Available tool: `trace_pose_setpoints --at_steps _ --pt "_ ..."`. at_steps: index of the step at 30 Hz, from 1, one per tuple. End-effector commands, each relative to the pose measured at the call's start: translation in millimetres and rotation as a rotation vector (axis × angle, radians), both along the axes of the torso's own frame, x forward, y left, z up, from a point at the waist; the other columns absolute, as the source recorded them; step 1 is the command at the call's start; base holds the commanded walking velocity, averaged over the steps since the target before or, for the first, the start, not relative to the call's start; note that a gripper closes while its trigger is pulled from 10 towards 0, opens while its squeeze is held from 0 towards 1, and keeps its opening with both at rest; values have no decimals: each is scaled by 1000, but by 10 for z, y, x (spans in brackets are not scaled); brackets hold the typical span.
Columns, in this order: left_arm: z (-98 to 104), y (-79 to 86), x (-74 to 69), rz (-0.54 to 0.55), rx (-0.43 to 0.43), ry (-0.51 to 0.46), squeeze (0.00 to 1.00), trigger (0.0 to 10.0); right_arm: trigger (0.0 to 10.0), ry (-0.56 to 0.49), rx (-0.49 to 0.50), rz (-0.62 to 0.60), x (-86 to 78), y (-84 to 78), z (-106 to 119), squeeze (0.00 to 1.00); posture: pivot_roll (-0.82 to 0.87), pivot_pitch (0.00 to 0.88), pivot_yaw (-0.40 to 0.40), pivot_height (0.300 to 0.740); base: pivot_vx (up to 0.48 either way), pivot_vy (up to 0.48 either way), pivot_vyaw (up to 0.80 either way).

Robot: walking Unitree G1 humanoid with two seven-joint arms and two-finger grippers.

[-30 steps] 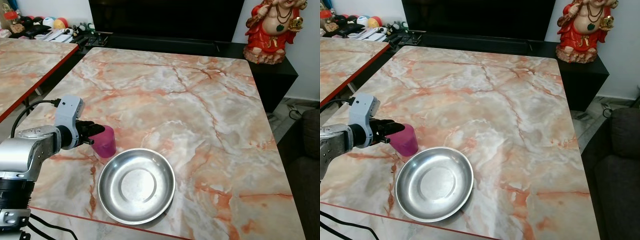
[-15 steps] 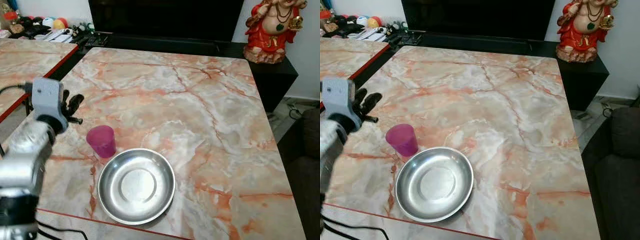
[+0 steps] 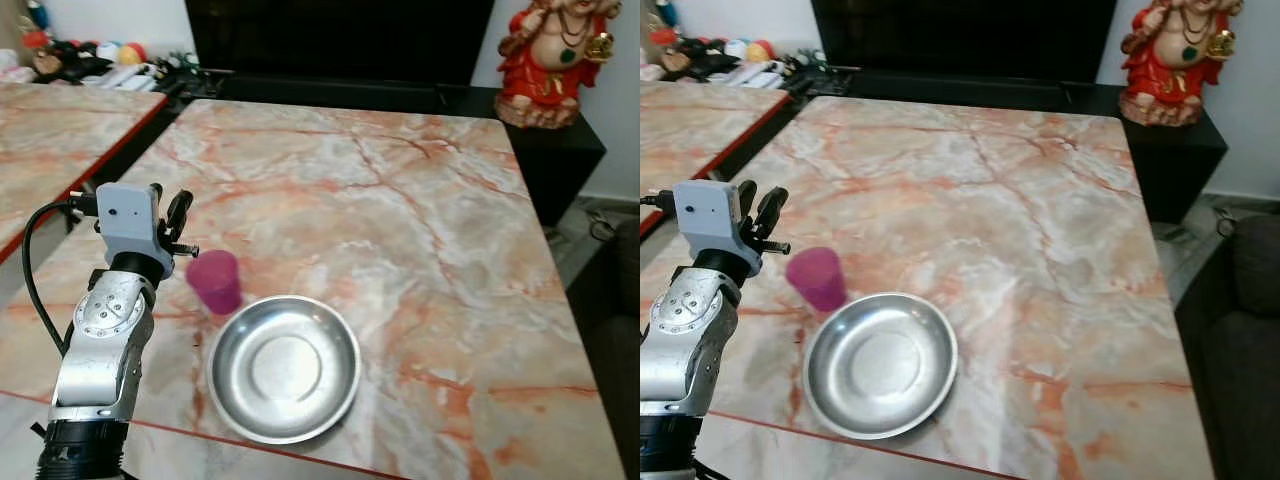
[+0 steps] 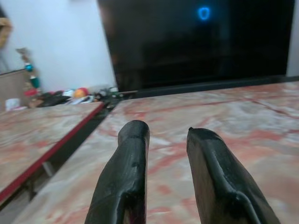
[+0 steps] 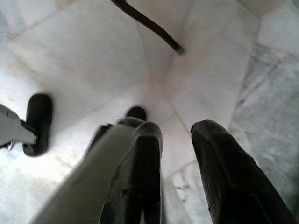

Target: Setting the table

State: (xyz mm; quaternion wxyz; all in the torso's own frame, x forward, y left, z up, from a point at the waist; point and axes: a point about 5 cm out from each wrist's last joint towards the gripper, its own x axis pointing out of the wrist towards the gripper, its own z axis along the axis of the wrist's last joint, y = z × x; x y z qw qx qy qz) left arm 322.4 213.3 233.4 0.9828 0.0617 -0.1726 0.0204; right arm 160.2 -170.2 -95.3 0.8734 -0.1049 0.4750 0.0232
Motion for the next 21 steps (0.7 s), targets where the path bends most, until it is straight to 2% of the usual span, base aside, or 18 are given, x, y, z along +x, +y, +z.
trace_pose_setpoints --at_steps 1,9,13,21 --pt "-21 98 -23 43 -16 -10 0 10000 10000 30 27 -4 -79 78 -39 0 -3 109 61 740 0 480 0" --pt "9 103 -25 53 -24 -41 0 10000 10000 34 25 13 -92 86 -44 0 -3 100 60 740 0 480 0" --pt "27 130 -21 57 -58 -56 0 10000 10000 41 19 34 -95 86 -46 0 -2 97 60 740 0 480 0" --pt "29 133 -27 59 -54 -64 0 10000 10000 37 33 63 -89 106 -43 0 -4 80 60 740 0 480 76"
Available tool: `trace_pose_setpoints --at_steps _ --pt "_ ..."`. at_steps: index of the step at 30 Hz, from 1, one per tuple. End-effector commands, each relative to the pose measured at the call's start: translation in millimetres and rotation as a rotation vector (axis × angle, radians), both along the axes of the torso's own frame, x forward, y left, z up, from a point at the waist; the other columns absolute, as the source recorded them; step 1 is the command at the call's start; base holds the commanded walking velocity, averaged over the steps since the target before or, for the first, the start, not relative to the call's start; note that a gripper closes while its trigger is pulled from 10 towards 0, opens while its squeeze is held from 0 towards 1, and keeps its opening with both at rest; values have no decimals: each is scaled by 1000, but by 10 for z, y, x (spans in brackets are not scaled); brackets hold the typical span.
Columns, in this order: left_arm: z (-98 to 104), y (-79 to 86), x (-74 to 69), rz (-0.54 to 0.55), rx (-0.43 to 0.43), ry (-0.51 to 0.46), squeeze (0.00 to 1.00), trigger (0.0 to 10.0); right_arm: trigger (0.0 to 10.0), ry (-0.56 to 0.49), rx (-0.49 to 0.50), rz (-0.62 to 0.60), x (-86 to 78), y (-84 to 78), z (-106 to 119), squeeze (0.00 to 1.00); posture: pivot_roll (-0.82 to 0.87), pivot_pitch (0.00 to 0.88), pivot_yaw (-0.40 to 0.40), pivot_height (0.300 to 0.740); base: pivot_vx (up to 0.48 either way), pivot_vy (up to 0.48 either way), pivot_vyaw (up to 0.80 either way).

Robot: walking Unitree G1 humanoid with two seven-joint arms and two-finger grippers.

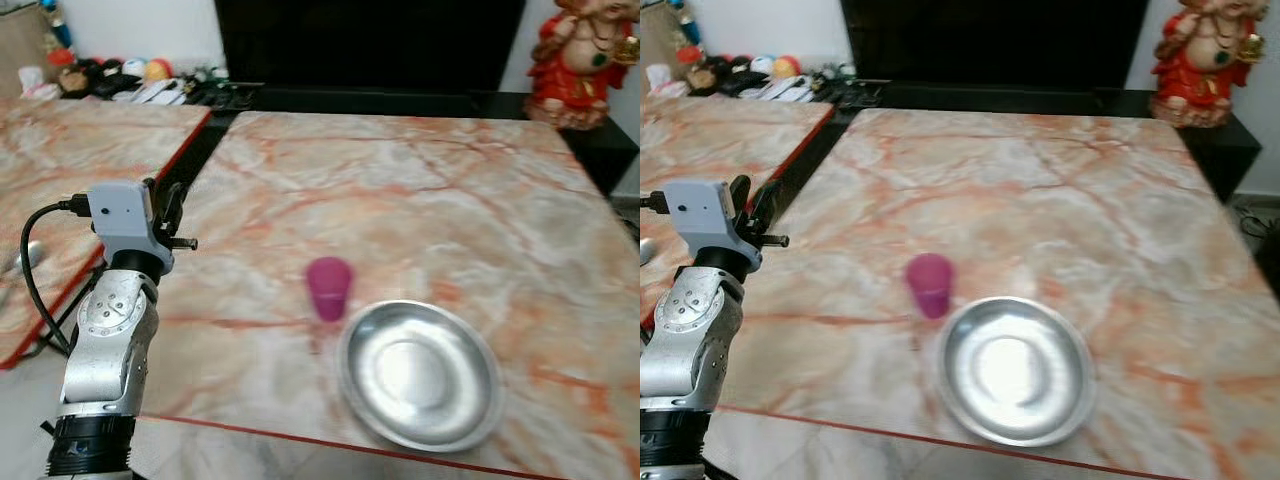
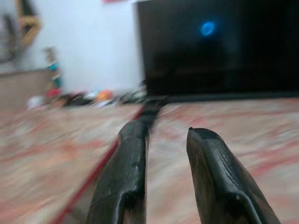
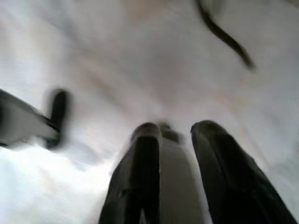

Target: Setting the table

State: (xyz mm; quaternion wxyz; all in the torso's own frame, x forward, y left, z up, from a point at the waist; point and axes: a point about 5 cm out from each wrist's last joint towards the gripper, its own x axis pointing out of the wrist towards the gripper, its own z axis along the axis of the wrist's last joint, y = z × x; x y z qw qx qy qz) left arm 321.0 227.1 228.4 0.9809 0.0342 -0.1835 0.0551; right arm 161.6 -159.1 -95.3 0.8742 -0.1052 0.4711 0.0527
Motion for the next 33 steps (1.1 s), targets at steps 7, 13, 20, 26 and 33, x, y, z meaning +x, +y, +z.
trace_pose_setpoints --at_steps 7,13,20,26,33 --pt "58 -21 -1 -6 16 -31 0 10000 10000 50 -13 14 -112 -11 -49 0 -5 67 61 740 0 480 544" --pt "43 26 -25 10 19 -33 0 10000 10000 60 -16 41 -118 -9 -53 0 2 46 56 740 0 480 0" --pt "48 61 -19 13 24 -40 0 10000 10000 58 -8 38 -130 -11 -55 0 2 15 52 740 0 480 0" --pt "33 59 -20 -14 45 -31 0 10000 10000 56 -8 38 -132 -16 -55 0 4 1 51 740 0 480 0" --pt "25 32 -29 -34 39 -26 0 10000 10000 58 -10 38 -121 -27 -51 0 5 26 53 740 0 480 0"
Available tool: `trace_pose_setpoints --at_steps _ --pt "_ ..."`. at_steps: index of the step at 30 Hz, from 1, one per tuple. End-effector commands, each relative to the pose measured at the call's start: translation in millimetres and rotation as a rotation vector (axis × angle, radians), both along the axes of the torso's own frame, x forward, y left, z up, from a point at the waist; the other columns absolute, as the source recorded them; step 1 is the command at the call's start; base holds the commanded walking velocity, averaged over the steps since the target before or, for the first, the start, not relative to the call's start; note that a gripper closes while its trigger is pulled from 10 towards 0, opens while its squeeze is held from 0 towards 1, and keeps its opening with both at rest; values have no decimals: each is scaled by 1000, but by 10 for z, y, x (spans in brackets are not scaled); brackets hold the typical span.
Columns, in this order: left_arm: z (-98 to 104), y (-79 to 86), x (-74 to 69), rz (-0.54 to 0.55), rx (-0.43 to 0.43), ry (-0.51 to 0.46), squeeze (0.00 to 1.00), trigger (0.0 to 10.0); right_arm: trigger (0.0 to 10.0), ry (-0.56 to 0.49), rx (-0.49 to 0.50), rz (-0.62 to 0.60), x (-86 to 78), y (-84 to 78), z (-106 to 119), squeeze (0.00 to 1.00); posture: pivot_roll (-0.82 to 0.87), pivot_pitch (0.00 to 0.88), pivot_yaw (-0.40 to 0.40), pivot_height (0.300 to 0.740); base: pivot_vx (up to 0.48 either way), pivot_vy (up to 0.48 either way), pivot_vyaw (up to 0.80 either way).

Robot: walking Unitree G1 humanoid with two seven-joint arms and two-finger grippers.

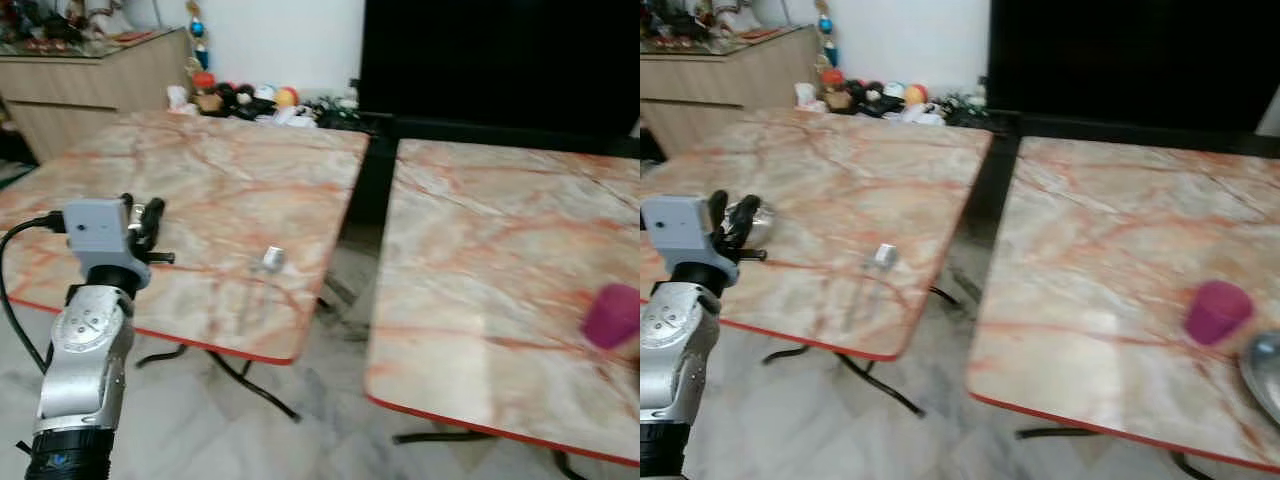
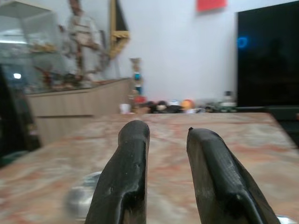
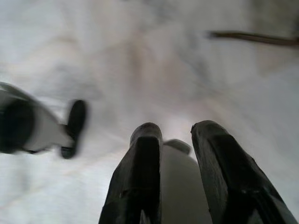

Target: Setting the table

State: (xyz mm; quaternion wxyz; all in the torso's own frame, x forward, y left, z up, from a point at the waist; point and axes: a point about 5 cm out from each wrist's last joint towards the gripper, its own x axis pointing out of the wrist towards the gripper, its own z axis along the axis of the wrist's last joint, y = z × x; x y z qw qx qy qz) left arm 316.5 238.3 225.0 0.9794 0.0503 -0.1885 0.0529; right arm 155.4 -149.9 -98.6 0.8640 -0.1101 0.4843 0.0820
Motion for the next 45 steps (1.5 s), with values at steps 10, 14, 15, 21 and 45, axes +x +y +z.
trace_pose_setpoints --at_steps 10,14,15,21,45 --pt "91 -87 13 -52 12 -12 0 10000 10000 14 -28 -44 -11 -159 0 0 26 108 42 740 0 480 -47" --pt "106 -69 9 -46 7 -15 0 10000 10000 11 -30 -34 -1 -166 4 0 31 122 38 740 0 480 -737" --pt "104 -62 6 -45 7 -14 0 10000 10000 10 -29 -32 2 -166 6 0 32 129 38 740 0 480 -719" --pt "123 -31 1 -38 8 -12 0 10000 10000 4 -30 -26 13 -165 11 0 42 138 35 740 0 480 -80" --pt "182 -69 -22 -100 5 -44 0 10000 10000 3 -30 -11 20 -156 13 0 58 134 33 740 0 280 0"
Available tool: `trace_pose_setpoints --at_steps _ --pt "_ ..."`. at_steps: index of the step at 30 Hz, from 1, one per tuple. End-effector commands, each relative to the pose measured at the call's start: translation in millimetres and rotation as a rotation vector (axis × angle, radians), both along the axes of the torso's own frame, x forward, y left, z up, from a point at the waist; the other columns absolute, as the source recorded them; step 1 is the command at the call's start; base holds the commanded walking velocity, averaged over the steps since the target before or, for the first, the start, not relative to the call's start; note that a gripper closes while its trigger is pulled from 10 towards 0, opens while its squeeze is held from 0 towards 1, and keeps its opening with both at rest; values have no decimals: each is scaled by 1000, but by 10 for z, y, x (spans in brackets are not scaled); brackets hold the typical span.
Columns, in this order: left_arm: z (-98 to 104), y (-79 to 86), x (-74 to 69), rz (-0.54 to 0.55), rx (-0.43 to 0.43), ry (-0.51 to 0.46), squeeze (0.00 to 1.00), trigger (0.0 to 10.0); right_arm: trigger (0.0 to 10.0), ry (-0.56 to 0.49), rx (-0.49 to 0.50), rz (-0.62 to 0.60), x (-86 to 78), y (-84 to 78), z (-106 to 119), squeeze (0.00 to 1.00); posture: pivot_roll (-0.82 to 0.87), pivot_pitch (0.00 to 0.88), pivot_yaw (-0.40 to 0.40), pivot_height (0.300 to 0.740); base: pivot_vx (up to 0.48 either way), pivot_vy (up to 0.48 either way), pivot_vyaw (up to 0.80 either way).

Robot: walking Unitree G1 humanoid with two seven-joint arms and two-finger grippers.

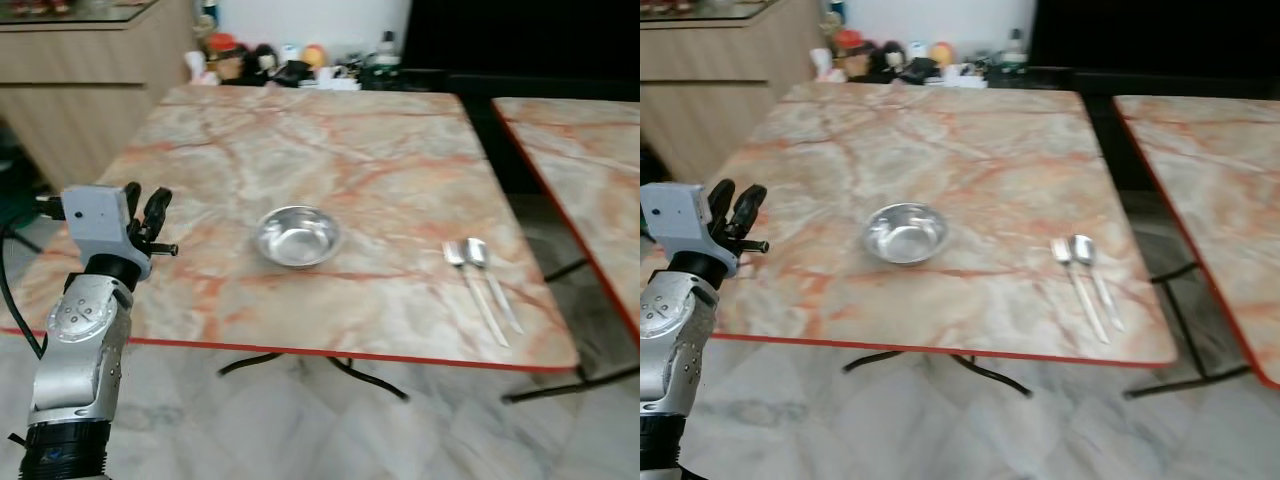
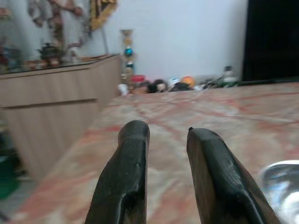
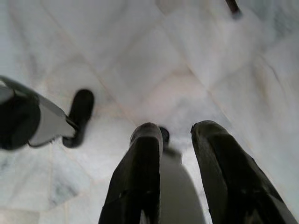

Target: Setting the table

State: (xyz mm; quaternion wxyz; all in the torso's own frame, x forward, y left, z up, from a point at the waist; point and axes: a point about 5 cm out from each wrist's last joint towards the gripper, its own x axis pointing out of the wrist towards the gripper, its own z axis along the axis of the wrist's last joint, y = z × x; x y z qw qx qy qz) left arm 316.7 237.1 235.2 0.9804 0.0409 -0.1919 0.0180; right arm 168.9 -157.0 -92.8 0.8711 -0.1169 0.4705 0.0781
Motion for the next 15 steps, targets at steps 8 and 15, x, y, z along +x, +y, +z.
trace_pose_setpoints --at_steps 8,15 --pt "66 -110 -23 -50 25 -27 0 10000 10000 35 -20 -11 -106 -84 -42 0 59 135 33 740 0 0 0" --pt "60 -99 -26 -37 25 -19 0 10000 10000 35 -19 -9 -102 -80 -40 0 63 137 32 740 161 0 0"
